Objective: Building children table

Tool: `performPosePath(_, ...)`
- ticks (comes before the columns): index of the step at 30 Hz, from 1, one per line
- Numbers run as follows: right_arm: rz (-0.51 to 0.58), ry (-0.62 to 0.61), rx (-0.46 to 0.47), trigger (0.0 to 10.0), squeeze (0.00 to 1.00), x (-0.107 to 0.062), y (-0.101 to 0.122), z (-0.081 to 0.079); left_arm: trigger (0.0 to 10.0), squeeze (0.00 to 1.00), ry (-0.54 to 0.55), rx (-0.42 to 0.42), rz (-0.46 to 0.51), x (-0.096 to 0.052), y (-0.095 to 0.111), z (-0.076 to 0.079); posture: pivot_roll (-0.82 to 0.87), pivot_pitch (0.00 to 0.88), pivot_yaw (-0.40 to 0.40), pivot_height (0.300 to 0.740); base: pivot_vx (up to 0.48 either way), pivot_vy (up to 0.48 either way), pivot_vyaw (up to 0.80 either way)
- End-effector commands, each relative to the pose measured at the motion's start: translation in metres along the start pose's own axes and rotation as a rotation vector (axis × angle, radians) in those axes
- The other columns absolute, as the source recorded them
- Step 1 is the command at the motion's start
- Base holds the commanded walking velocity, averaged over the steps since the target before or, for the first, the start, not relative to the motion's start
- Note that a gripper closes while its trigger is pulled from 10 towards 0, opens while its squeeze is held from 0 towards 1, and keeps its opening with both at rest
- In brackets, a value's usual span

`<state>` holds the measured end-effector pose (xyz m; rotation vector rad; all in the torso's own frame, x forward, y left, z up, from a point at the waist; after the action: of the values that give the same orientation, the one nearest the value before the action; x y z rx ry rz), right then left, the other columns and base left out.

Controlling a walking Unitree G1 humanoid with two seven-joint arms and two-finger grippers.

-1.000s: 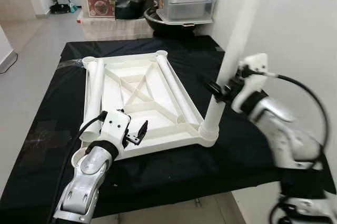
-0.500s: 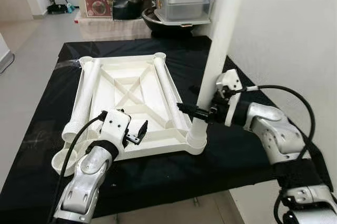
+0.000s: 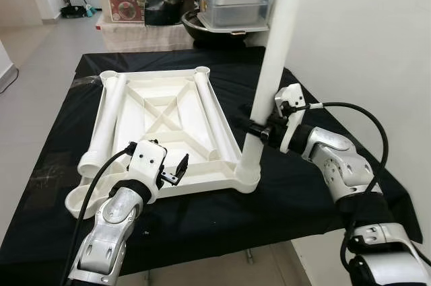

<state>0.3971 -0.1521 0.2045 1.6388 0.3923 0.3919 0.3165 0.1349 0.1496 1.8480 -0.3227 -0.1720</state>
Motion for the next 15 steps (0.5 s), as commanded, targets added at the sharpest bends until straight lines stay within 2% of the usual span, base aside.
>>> performPosePath(1, -0.111, -0.329, 0.0, 0.0, 0.0, -0.015, -0.029, 0.034, 10.0, 0.0, -0.008, 0.01, 0.002, -0.001, 0.001, 0.001, 0.04, 0.0, -0.087, 0.74, 0.0, 0.0, 0.0)
performPosePath(2, -0.116, -0.419, 0.0, 0.0, 0.0, -0.02, -0.033, 0.041, 10.0, 0.0, -0.008, 0.011, 0.002, 0.0, 0.001, 0.002, 0.04, 0.0, -0.087, 0.74, 0.0, 0.0, 0.0)
performPosePath(3, -0.116, -0.419, 0.0, 0.0, 0.0, -0.02, -0.033, 0.041, 10.0, 0.0, -0.008, 0.011, 0.002, 0.0, 0.001, 0.002, 0.04, 0.0, -0.087, 0.74, 0.0, 0.0, 0.0)
performPosePath(4, -0.105, -0.524, 0.035, 0.0, 0.0, -0.027, -0.036, 0.043, 10.0, 0.0, -0.009, 0.011, 0.002, 0.0, 0.001, 0.001, 0.04, 0.0, -0.085, 0.74, 0.0, 0.0, 0.0)
performPosePath(5, -0.099, -0.582, 0.055, 0.0, 0.0, -0.032, -0.039, 0.038, 10.0, 0.0, -0.011, 0.013, 0.002, 0.0, 0.001, 0.001, 0.04, 0.0, -0.08, 0.74, 0.0, 0.0, 0.0)
performPosePath(6, -0.099, -0.582, 0.055, 0.0, 0.0, -0.032, -0.039, 0.038, 10.0, 0.0, -0.011, 0.013, 0.002, 0.0, 0.001, 0.001, 0.04, 0.0, -0.08, 0.74, 0.0, 0.0, 0.0)
performPosePath(8, -0.086, -0.628, 0.065, 0.0, 0.0, -0.036, -0.039, 0.023, 10.0, 0.0, -0.013, 0.015, 0.0, 0.0, 0.0, 0.0, 0.04, 0.0, -0.079, 0.74, 0.0, 0.0, 0.0)
performPosePath(9, -0.086, -0.628, 0.065, 0.0, 0.0, -0.036, -0.039, 0.023, 10.0, 0.0, -0.013, 0.015, 0.0, 0.0, 0.0, 0.0, 0.04, 0.0, -0.079, 0.74, 0.0, 0.0, 0.0)
performPosePath(11, -0.077, -0.604, 0.049, 0.0, 0.0, -0.032, -0.035, 0.004, 10.0, 0.0, -0.015, 0.017, -0.001, 0.0, 0.0, 0.0, 0.04, 0.0, -0.074, 0.74, 0.0, 0.0, 0.0)
performPosePath(12, -0.077, -0.604, 0.049, 0.0, 0.0, -0.032, -0.035, 0.004, 10.0, 0.0, -0.015, 0.017, -0.001, 0.0, 0.0, 0.0, 0.04, 0.0, -0.074, 0.74, 0.0, 0.0, 0.0)
performPosePath(13, -0.083, -0.571, 0.045, 6.5, 0.0, -0.027, -0.033, -0.008, 10.0, 0.0, -0.017, 0.018, -0.001, 0.0, 0.0, 0.0, 0.03, 0.0, -0.073, 0.74, 0.0, 0.0, 0.0)
performPosePath(14, -0.083, -0.571, 0.045, 6.5, 0.0, -0.027, -0.033, -0.008, 10.0, 0.0, -0.017, 0.018, -0.001, 0.0, 0.0, 0.0, 0.03, 0.0, -0.073, 0.74, 0.0, 0.0, 0.0)
performPosePath(15, -0.033, -0.532, 0.063, 10.0, 0.0, -0.023, -0.026, -0.017, 10.0, 0.0, -0.018, 0.018, 0.0, 0.001, 0.0, 0.0, 0.03, 0.0, -0.074, 0.74, 0.0, 0.0, 0.0)
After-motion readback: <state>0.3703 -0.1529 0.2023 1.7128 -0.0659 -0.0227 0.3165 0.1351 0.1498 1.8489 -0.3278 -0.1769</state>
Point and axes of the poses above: a point about 5 cm out from each wrist's last joint towards the gripper, its own x axis pointing out of the wrist towards the gripper, its own y axis along the axis of the wrist's last joint, z = x × y, the point moved 3 cm from there along x, pointing out of the wrist towards the gripper, and after that the axes turned 5 degrees about x, right-handed, at the moved point
